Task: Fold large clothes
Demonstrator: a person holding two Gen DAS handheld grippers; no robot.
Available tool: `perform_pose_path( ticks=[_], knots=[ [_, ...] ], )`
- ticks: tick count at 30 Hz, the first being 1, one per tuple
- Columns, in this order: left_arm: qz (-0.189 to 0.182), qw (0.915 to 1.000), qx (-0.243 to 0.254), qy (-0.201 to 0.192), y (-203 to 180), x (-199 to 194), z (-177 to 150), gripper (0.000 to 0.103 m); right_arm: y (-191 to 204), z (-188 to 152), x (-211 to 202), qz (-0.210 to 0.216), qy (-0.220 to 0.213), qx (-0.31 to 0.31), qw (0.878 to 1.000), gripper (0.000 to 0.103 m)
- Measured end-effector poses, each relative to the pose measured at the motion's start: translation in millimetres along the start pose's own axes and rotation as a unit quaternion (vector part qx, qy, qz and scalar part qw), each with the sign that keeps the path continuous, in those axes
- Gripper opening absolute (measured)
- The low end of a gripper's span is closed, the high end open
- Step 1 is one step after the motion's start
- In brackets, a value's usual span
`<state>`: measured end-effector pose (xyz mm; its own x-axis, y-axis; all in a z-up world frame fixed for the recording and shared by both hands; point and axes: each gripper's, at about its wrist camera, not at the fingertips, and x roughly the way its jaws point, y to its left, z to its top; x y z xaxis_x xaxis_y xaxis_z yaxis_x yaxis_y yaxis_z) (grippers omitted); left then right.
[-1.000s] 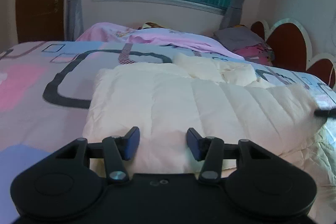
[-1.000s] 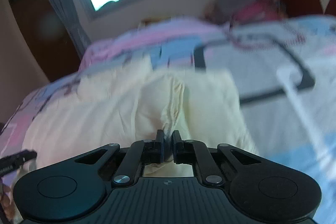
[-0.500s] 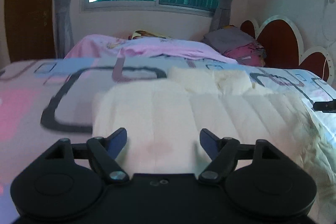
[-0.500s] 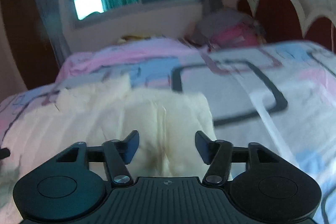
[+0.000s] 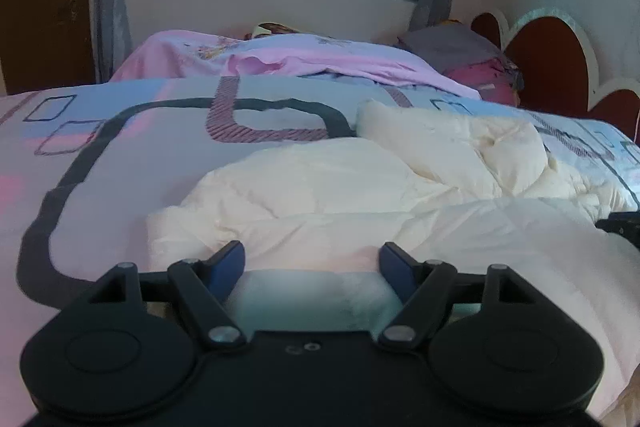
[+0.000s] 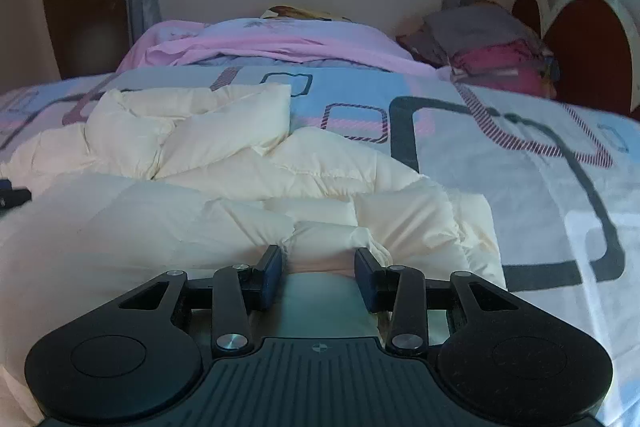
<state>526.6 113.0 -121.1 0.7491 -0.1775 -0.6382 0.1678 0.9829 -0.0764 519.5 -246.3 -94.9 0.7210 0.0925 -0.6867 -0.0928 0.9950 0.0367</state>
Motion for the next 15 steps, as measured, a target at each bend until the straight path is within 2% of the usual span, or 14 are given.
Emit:
perform_pose_path(
  ticks=[2,3,4,6,8,10,12,15],
  knots=[
    [0.017,0.9996,0.012,-0.021,-5,-23,0,0.071,-1,2,-19,-0.019,-0.024,0.014,0.999,0.042],
    [0.013,0.9991,0.016,-0.037,-9,-37,-1,0.073,-1,1,-33,-0.017,-0.038,0.025,0.999,0.046],
    [0.002,0.9984,0.02,-0.053,-14,-54,-5,0.076,0,0,-48,-0.004,-0.049,0.032,0.998,0.054],
    [-0.007,0.9966,0.034,-0.075,-28,-79,-16,0.079,10,-9,-71,0.012,-0.062,0.021,0.998,0.056],
    [-0.024,0.9957,0.038,-0.081,-43,-95,-29,0.079,22,-20,-80,0.034,-0.059,0.004,0.998,0.056],
    [-0.029,0.9955,0.058,-0.069,-59,-94,-41,0.079,38,-28,-74,0.039,-0.041,-0.026,0.998,0.056],
    [-0.015,0.9968,0.07,-0.035,-67,-78,-50,0.079,46,-35,-56,0.009,-0.007,-0.044,0.999,0.056],
    [-0.006,0.9995,0.029,-0.006,-53,-68,-52,0.077,38,-34,-47,-0.009,0.015,-0.023,1.0,0.056]
  ],
)
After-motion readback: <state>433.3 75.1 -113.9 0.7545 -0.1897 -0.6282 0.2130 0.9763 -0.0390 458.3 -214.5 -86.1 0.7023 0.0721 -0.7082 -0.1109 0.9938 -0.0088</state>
